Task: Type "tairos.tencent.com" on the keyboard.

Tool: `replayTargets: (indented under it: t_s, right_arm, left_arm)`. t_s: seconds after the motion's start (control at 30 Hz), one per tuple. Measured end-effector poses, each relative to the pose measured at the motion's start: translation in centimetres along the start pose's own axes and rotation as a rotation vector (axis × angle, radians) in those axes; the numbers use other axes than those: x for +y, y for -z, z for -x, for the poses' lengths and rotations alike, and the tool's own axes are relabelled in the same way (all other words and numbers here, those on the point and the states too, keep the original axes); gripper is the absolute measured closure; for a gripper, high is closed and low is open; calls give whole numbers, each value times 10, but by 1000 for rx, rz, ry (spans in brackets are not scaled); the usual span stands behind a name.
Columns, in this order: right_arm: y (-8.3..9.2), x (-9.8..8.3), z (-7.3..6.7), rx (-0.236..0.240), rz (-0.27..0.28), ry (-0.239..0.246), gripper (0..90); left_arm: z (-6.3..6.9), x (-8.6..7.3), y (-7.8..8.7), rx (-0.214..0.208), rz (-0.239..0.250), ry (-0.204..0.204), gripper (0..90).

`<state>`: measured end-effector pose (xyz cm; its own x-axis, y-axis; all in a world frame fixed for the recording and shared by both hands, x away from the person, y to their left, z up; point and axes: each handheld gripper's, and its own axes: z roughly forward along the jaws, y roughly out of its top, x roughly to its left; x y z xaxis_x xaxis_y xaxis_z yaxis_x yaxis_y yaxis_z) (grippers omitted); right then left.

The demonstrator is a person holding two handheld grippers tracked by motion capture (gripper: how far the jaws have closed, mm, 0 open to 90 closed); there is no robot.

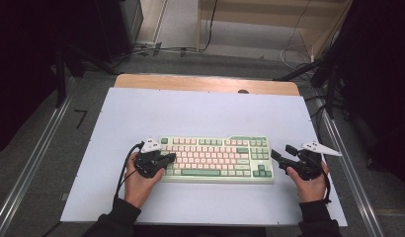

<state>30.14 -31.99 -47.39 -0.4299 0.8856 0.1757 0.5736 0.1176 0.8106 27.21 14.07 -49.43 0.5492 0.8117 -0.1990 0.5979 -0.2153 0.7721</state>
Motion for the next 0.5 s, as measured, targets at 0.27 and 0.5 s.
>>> replayTargets:
  t_s: [0.27, 0.5]
  right_arm:
    - [1, 0, -3, 9, 7, 3, 294]
    - [-4, 4, -16, 36, 7, 26, 298]
  left_arm:
    - [-6, 4, 18, -69, 223, 96, 505]
    - [-16, -3, 24, -43, 249, 151, 338]
